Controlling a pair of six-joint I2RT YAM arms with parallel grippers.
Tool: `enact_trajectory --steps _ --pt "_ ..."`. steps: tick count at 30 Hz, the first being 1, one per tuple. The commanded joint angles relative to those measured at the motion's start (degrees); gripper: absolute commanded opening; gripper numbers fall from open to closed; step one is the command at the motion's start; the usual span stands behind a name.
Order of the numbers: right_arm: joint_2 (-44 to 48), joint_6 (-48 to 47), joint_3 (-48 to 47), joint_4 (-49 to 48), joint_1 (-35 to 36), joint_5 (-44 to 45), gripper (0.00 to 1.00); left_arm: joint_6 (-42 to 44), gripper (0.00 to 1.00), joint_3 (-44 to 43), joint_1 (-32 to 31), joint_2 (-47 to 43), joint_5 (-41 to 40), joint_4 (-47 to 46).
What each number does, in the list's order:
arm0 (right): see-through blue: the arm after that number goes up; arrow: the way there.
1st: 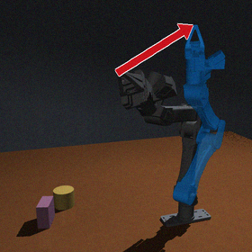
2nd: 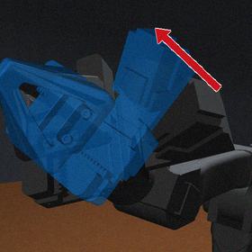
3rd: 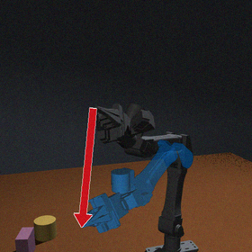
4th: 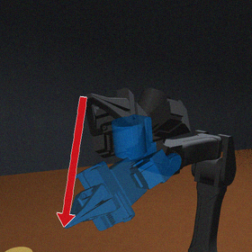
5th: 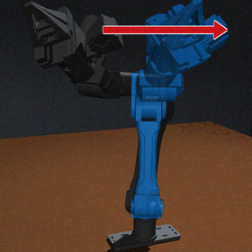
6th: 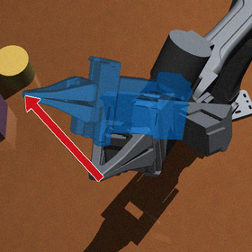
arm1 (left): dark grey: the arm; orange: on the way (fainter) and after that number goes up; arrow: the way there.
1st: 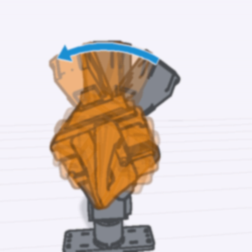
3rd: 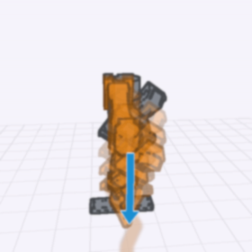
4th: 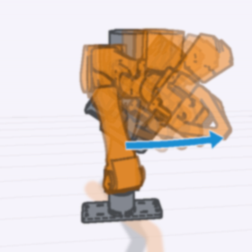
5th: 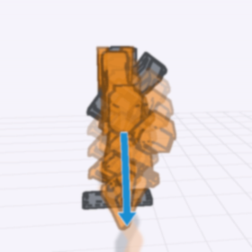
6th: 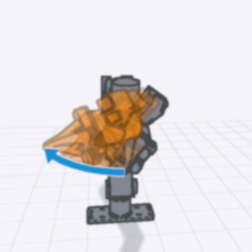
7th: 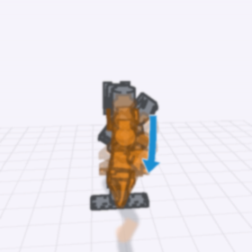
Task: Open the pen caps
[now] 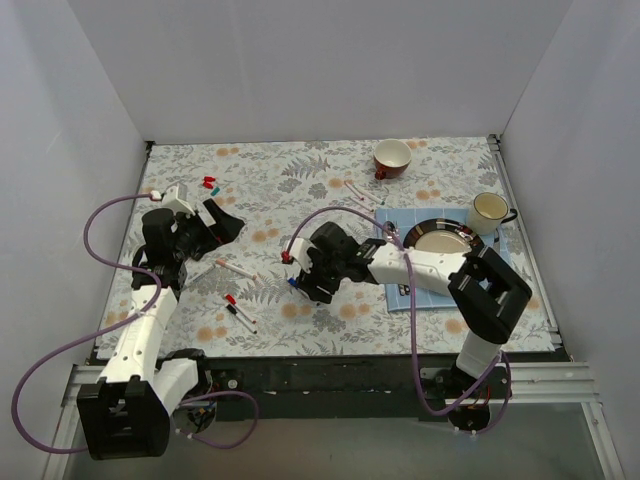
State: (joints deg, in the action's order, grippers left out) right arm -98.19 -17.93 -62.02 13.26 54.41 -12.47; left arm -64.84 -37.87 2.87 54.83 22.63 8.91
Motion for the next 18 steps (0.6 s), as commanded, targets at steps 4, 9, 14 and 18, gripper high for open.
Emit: enact_trajectory --steps 4,9,14,18 --pt "-5.51 3.69 -3.19 -3.24 4.21 11.67 0.61 1.73 0.98 -0.98 -0.06 -1.39 -3.47 1.55" --pt "-7.71 3.96 -4.78 -2.09 4.47 12.21 0.53 1.73 0.98 -0.89 -0.06 -1.57 -3.30 1.55" --pt "-9.64 3.87 -5.30 -1.66 4.65 13.77 0.41 1.82 0.98 -0.89 -0.06 -1.48 -3.12 1.55" --pt "-11.40 3.78 -6.18 -0.43 4.74 13.70 0.36 1.65 0.98 -0.89 -0.06 -1.30 -2.25 1.38"
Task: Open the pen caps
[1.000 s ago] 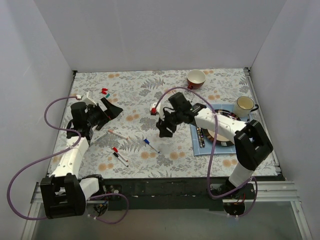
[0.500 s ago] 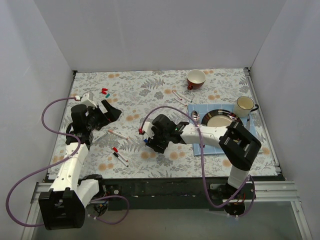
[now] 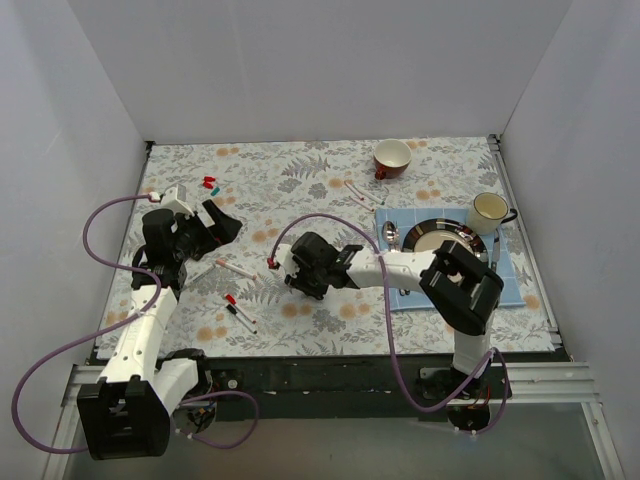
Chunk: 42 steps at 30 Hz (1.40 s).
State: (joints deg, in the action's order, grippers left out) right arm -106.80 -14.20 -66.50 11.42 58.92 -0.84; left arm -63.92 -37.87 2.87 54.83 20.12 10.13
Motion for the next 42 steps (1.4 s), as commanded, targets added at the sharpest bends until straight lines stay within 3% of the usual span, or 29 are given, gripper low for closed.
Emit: enact_trajectory --steps 1,4,7,12,15,18,25,30,33,39,42 --pt "-3.14 -0.22 -1.79 1.59 0.15 1.81 0.33 0.47 0.98 -0.63 -0.06 -1.13 0.88 -0.20" --pt "-4.46 -1.27 -2.32 2.38 0.15 1.72 0.18 -1.20 0.98 -0.02 -0.15 0.01 4.22 -1.87" --pt "-5.61 -1.97 -3.20 3.78 0.15 1.46 0.11 -2.00 0.98 -0.19 0.03 2.20 6.86 -2.13" --pt "-5.34 -3.12 -3.81 4.40 0.06 1.28 0.14 -3.14 0.98 -0.10 -0.06 4.15 10.02 -2.75" --pt "-5.87 -3.73 -4.16 5.19 -0.03 1.28 0.26 -3.40 0.98 0.25 0.03 3.97 10.38 -3.10" --pt "-6.66 -4.08 -4.86 6.86 -0.12 -1.96 0.28 -3.67 0.98 0.51 0.03 4.15 10.20 -3.28" --pt "-7.98 -4.87 -5.66 8.62 -0.03 -3.56 0.02 -5.94 0.98 2.18 0.03 4.06 10.11 -4.42" --pt "-4.56 -4.96 -5.75 8.62 -1.60 -2.76 0.01 -12.35 0.98 6.92 -0.06 3.88 15.73 -9.77" --pt "-1.05 -4.61 -5.22 8.44 -4.76 -6.00 0.01 -18.60 0.98 10.70 -0.85 3.27 20.04 -16.45" --pt "6.86 -6.72 -1.98 8.18 -12.93 -27.59 0.01 -28.43 0.98 14.57 -5.15 0.63 19.17 -25.24" --pt "9.68 -6.29 -0.65 6.78 -16.62 -33.59 0.01 -32.74 0.98 16.67 -8.04 1.16 17.77 -30.16"
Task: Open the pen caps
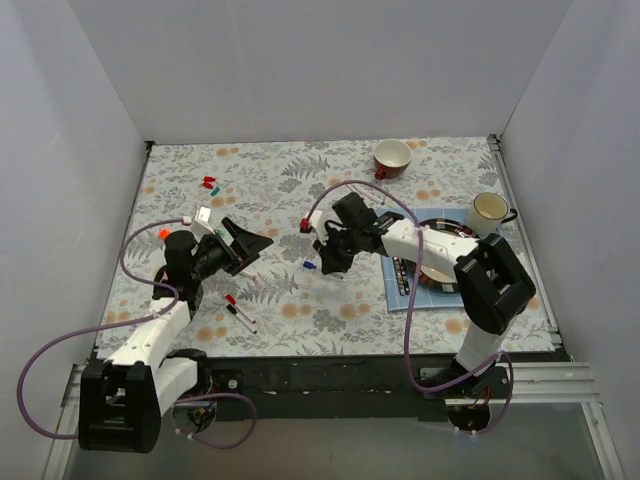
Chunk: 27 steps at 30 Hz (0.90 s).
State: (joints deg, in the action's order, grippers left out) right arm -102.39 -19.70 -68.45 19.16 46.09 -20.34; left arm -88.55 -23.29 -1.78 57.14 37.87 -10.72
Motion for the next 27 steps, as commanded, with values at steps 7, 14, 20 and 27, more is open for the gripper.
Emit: enact_trajectory --steps 7,14,20,27 --pt "9.75 2.39 5.95 -6.50 -9.26 -28.77 0.01 -14.19 0.98 4.13 -11.13 2.35 -7.01 -18.45" --pt "10.02 3.53 7.09 -8.08 -9.96 -33.10 0.01 -16.21 0.98 2.72 -19.22 4.99 -16.84 -20.92" --pt "9.40 4.59 7.36 -9.13 -10.23 -34.94 0.01 -17.53 0.95 2.02 -25.11 8.85 -22.22 -23.38" --pt "8.96 6.43 8.06 -10.97 -10.49 -35.12 0.01 -16.83 0.73 0.09 -29.94 10.53 -28.45 -21.89"
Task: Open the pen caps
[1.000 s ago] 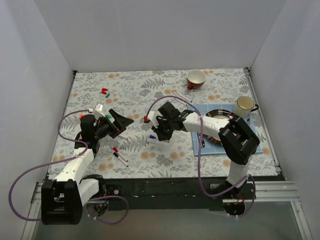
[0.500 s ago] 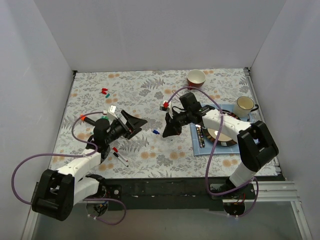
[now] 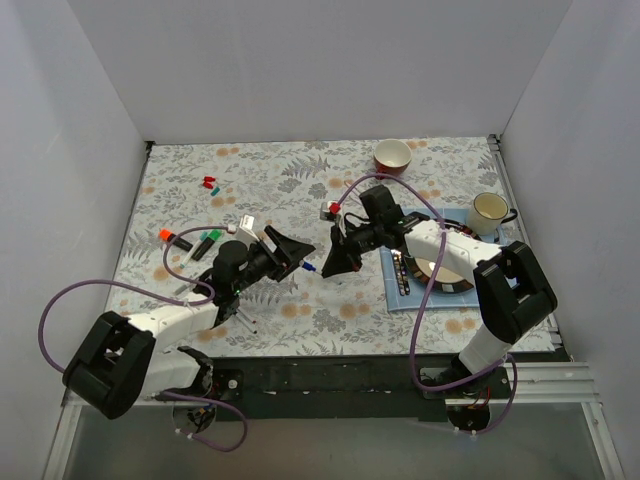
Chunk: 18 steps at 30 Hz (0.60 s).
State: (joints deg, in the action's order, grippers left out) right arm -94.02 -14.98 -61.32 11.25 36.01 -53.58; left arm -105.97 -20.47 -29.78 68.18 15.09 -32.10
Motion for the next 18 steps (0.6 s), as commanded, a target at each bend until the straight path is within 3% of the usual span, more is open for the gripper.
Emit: enact_trajectory --steps 1,10,18 --pt "0.50 3.02 1.46 -3.77 -0.50 -1.62 0.01 0.85 0.72 -3.00 -2.30 -0.59 -7.08 0.53" --pt "0.58 6.81 2.96 -7.72 -1.82 1.64 0.01 1.82 0.56 -4.14 -5.73 0.54 -11.75 3.79" --pt "1.21 8.39 4.10 -9.40 -3.05 3.04 0.01 4.37 0.55 -8.96 -10.38 3.71 -18.33 8.62"
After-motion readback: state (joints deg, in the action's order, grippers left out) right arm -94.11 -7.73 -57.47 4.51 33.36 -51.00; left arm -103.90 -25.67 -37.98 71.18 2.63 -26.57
